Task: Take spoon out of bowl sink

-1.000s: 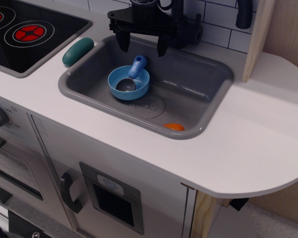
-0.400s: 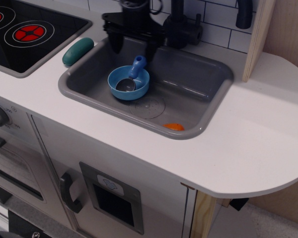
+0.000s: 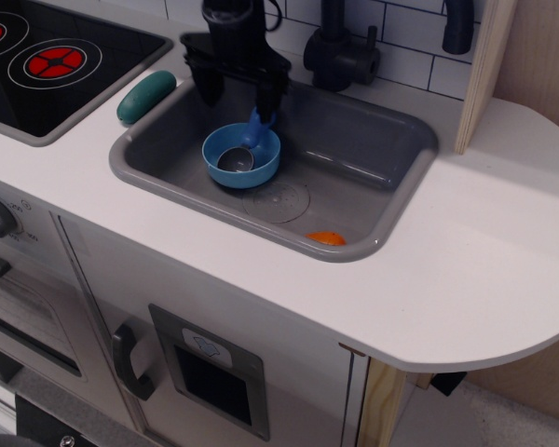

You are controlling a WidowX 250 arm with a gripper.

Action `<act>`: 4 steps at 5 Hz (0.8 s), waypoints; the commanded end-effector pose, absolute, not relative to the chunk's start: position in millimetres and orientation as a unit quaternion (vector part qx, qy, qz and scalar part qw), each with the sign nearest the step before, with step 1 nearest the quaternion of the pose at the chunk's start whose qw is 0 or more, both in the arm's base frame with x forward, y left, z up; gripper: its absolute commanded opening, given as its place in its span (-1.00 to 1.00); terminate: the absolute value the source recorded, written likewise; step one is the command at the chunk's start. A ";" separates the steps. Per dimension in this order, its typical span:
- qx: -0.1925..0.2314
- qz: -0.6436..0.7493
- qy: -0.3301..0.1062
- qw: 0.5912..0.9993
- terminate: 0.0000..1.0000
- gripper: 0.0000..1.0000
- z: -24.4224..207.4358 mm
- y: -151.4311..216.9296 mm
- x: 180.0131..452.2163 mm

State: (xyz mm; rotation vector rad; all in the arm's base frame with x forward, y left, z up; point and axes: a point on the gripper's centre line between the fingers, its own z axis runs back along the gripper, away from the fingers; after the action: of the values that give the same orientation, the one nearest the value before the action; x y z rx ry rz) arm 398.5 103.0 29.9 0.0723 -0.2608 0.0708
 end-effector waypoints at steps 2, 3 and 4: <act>0.034 0.030 -0.161 0.986 -1.00 1.00 36.4 95.5 419.3; 0.052 0.028 -0.159 0.985 -1.00 1.00 26.8 96.7 421.7; 0.053 0.026 -0.162 0.985 -1.00 1.00 24.7 95.5 421.9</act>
State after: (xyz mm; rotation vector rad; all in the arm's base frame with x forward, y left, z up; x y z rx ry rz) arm 410.9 95.3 7.2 0.0942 -0.2722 0.0594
